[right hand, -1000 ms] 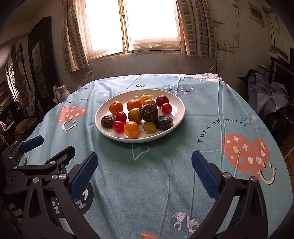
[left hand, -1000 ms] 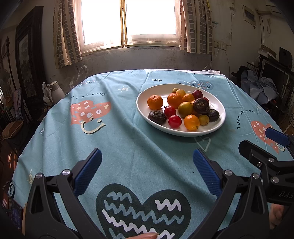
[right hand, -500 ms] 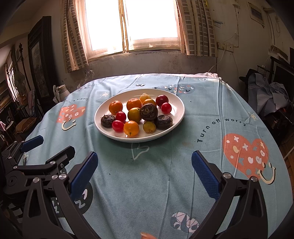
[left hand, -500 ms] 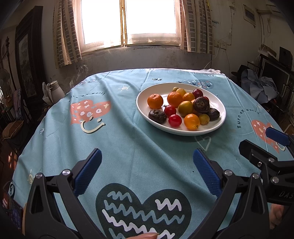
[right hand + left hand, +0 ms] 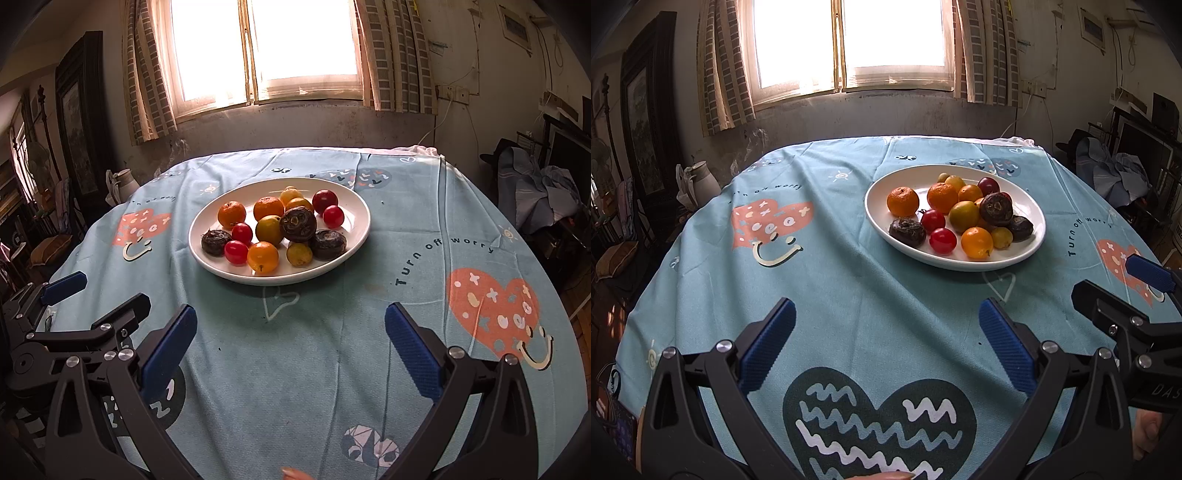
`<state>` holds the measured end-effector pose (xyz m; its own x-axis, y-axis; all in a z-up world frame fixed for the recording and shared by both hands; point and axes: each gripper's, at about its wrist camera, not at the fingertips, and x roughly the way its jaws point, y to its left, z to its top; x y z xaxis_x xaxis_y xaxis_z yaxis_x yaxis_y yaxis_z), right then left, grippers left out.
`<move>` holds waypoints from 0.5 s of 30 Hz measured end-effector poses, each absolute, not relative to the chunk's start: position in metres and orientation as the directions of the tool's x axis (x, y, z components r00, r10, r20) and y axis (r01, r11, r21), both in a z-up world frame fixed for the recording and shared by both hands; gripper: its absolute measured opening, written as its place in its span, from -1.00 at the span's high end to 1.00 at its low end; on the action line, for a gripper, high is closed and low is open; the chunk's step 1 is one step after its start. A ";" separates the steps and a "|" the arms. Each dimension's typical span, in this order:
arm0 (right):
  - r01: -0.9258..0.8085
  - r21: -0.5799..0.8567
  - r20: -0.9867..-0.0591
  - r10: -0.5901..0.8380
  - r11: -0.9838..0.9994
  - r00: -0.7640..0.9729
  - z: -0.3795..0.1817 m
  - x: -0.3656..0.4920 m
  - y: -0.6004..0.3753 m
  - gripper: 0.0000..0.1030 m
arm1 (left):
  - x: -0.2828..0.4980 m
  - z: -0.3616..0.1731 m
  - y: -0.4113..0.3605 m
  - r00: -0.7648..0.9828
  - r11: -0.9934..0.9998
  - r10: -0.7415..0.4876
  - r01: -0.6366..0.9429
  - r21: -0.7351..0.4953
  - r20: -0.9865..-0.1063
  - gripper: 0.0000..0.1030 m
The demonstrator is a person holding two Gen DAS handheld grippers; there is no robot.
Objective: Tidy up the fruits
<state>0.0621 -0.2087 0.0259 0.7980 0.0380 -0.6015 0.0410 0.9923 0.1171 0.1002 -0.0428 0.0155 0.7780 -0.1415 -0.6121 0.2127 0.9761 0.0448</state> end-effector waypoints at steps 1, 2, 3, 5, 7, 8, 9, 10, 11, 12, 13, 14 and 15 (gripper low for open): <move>0.041 0.117 -0.602 0.038 0.992 0.798 0.026 0.062 -0.209 -0.97 | 0.100 0.015 -0.043 0.779 0.976 -0.141 0.213 0.045 -0.611 -0.96; 0.040 0.118 -0.601 0.039 0.992 0.798 0.026 0.062 -0.208 -0.97 | 0.100 0.015 -0.042 0.781 0.976 -0.141 0.211 0.045 -0.609 -0.96; 0.041 0.116 -0.601 0.038 0.992 0.798 0.026 0.062 -0.208 -0.97 | 0.100 0.015 -0.043 0.782 0.977 -0.139 0.209 0.046 -0.607 -0.96; 0.041 0.115 -0.601 0.036 0.992 0.798 0.026 0.062 -0.208 -0.97 | 0.099 0.014 -0.042 0.784 0.977 -0.136 0.207 0.048 -0.606 -0.96; 0.041 0.116 -0.601 0.037 0.992 0.798 0.026 0.062 -0.209 -0.97 | 0.099 0.012 -0.042 0.779 0.976 -0.143 0.214 0.044 -0.610 -0.96; 0.042 0.115 -0.601 0.036 0.992 0.799 0.026 0.062 -0.209 -0.97 | 0.099 0.012 -0.041 0.776 0.975 -0.146 0.217 0.043 -0.613 -0.96; 0.042 0.115 -0.601 0.036 0.992 0.799 0.026 0.061 -0.209 -0.97 | 0.099 0.010 -0.041 0.775 0.975 -0.147 0.218 0.041 -0.615 -0.96; 0.041 0.116 -0.601 0.037 0.992 0.798 0.026 0.062 -0.209 -0.97 | 0.099 0.010 -0.040 0.776 0.975 -0.146 0.216 0.042 -0.614 -0.96; 0.041 0.115 -0.601 0.036 0.992 0.798 0.026 0.062 -0.209 -0.97 | 0.099 0.010 -0.040 0.777 0.976 -0.145 0.216 0.043 -0.613 -0.96; 0.041 0.115 -0.601 0.036 0.993 0.798 0.026 0.061 -0.209 -0.97 | 0.099 0.010 -0.040 0.776 0.975 -0.146 0.218 0.043 -0.614 -0.96; 0.042 0.115 -0.601 0.036 0.993 0.798 0.026 0.062 -0.209 -0.97 | 0.099 0.010 -0.040 0.775 0.975 -0.147 0.219 0.043 -0.615 -0.96; 0.042 0.114 -0.602 0.036 0.993 0.798 0.026 0.062 -0.209 -0.97 | 0.099 0.010 -0.040 0.774 0.975 -0.147 0.218 0.042 -0.616 -0.96; 0.042 0.114 -0.602 0.036 0.993 0.798 0.026 0.062 -0.209 -0.97 | 0.099 0.010 -0.040 0.774 0.975 -0.146 0.218 0.043 -0.616 -0.96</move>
